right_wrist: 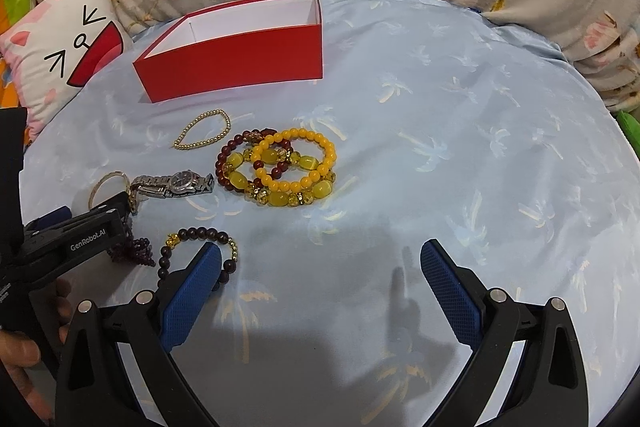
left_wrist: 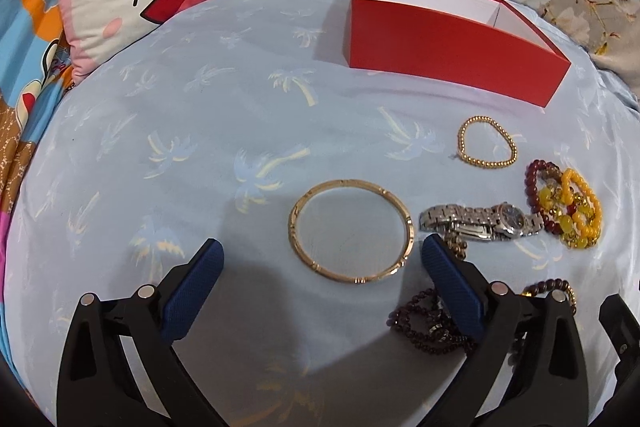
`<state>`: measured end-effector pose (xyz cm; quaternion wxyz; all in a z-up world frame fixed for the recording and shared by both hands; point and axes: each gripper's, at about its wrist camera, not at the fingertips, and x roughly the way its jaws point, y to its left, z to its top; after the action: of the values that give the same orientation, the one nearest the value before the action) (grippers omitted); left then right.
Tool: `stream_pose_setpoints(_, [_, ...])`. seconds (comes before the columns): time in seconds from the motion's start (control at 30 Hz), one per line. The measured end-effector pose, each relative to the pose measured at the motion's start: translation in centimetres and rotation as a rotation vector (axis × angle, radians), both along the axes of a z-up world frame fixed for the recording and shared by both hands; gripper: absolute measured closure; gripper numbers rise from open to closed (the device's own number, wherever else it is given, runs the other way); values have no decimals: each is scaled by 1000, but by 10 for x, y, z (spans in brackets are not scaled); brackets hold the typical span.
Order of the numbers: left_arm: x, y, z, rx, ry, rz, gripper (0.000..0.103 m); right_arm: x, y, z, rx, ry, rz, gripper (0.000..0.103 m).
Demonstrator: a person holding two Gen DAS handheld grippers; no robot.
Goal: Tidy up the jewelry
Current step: 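Lower the left tool onto the gold bangle and close on its rim, then grasp the orange bead bracelet from the stack with the right tool while the left lifts the bangle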
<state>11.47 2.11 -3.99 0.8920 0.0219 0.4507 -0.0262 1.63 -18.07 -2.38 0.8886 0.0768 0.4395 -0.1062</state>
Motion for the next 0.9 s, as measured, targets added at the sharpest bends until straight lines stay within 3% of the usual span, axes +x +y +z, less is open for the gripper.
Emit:
stream_pose_setpoints(0.17, [-1, -3, 2, -6, -18, -21, 19, 7, -1, -3, 3, 7, 4, 7])
stream_pose_setpoints(0.4, [-3, -6, 6, -13, -39, -57, 44, 10, -2, -5, 11, 10, 9, 7])
stream_pose_setpoints(0.77, [-2, 6, 15, -88, -17, -40, 44, 15, -6, -5, 27, 3, 17, 9])
stream_pose_setpoints(0.9, [-4, 8, 21, -101, -23, -34, 44, 23, -14, -5, 81, 3, 20, 18])
